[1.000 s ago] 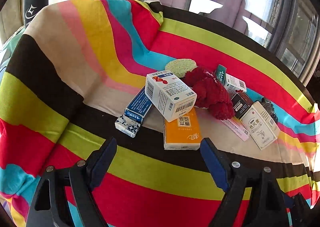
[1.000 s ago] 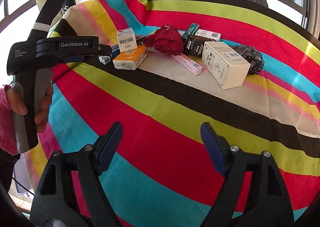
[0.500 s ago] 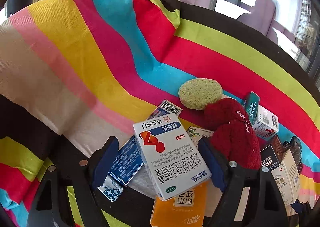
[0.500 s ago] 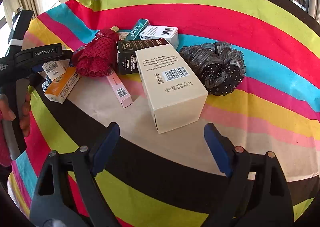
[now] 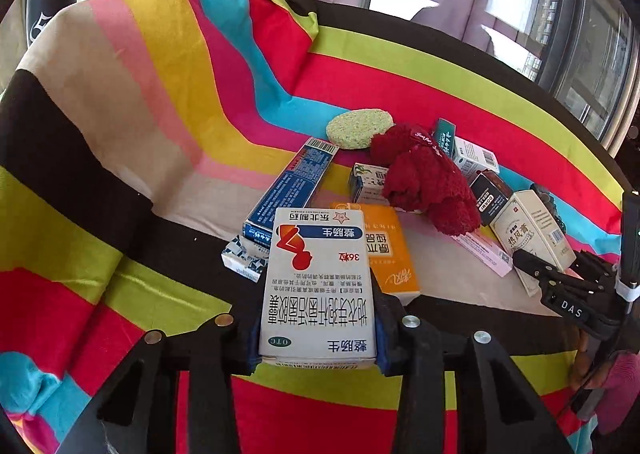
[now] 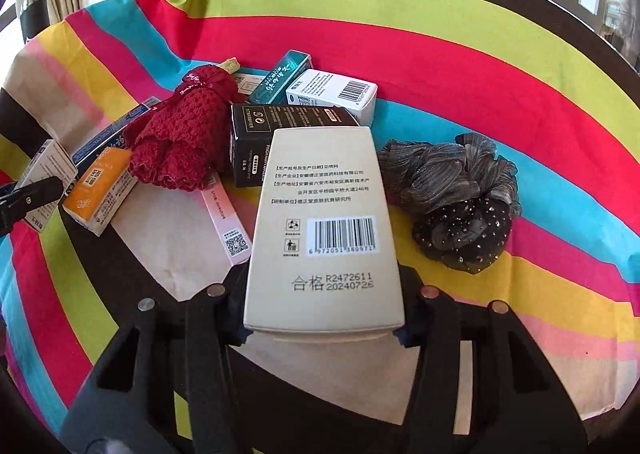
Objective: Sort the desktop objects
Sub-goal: 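Grasp the cream barcode box with the right tool while the left tool grasps the white red-printed box, then carry both held boxes with both tools toward the bin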
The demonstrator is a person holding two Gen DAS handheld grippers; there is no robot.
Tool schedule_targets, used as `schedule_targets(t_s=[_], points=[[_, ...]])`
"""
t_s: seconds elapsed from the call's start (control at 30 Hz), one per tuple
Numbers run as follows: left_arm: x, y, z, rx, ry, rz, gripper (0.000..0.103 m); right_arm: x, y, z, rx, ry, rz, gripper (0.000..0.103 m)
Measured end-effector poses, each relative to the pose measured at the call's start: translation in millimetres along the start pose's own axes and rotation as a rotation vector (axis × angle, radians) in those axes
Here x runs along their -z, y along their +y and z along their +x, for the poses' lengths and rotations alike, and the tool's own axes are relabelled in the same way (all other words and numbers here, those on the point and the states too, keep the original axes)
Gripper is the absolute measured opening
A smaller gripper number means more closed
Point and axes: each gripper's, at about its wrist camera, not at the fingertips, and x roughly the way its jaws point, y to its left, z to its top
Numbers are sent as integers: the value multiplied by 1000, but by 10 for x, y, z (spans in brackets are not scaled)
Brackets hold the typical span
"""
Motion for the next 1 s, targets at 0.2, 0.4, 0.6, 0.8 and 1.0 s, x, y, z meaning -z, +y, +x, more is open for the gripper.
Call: schedule_targets(t_s=[0.2,0.4,0.6,0.8,1.0], points=[[274,-24,-172,3,16,37,41,106,-21,-93,2,6,52,54],[431,-73,-311,-23,10,76,42,278,76,-259,-7,14,67,54],[527,-59,-354,-14,28,70,42,457,137,-567,-20,8,67,54],[611,-47,-431,-2,30,64,42,559,255,-852,-21,-29,50,55],[740,-5,-485,-5,40,62,42,690,388,-1091,-33,-59,48,55]])
